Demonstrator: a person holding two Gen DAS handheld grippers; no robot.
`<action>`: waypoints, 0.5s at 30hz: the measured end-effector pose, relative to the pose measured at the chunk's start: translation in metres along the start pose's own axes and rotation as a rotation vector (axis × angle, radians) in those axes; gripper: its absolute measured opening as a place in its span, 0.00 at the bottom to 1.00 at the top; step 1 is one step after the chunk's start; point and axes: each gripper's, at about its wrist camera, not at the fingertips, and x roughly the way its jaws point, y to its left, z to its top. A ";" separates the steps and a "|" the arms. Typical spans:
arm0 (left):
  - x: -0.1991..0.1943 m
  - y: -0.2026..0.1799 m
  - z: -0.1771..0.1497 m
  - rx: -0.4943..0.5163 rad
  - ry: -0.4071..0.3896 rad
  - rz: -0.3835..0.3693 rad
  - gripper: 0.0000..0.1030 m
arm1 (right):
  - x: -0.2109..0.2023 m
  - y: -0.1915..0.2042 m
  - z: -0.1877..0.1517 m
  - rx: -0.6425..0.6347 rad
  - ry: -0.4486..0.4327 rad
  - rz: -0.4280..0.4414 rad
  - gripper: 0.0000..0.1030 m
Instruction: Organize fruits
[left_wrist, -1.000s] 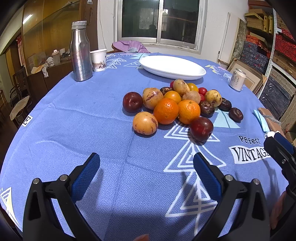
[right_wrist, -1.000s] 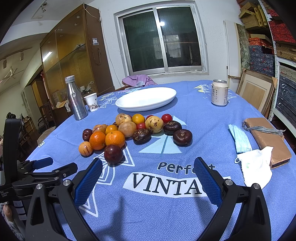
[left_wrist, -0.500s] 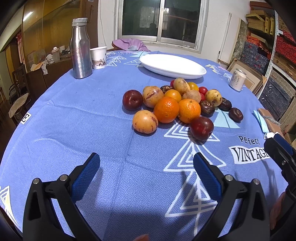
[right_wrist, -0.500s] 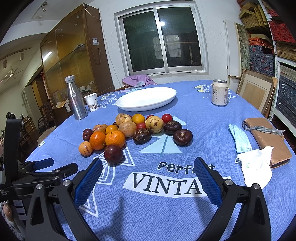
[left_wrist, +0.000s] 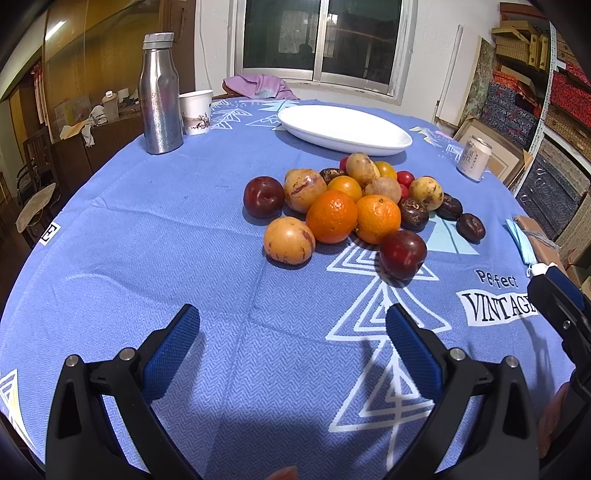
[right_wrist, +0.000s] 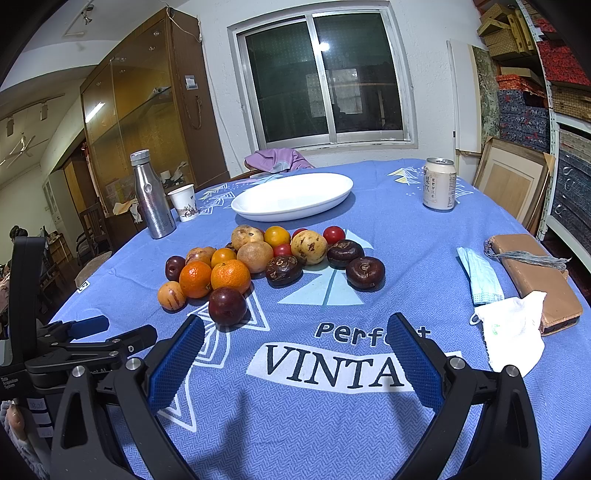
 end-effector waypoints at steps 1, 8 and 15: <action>0.000 0.000 0.000 -0.001 0.000 0.000 0.96 | 0.000 0.000 0.000 0.000 0.000 0.000 0.97; 0.000 0.000 0.000 -0.001 0.001 0.000 0.96 | 0.000 0.000 0.000 -0.001 0.000 0.000 0.97; 0.000 -0.001 -0.002 -0.006 0.003 -0.003 0.96 | 0.000 0.002 0.000 -0.001 -0.003 0.000 0.97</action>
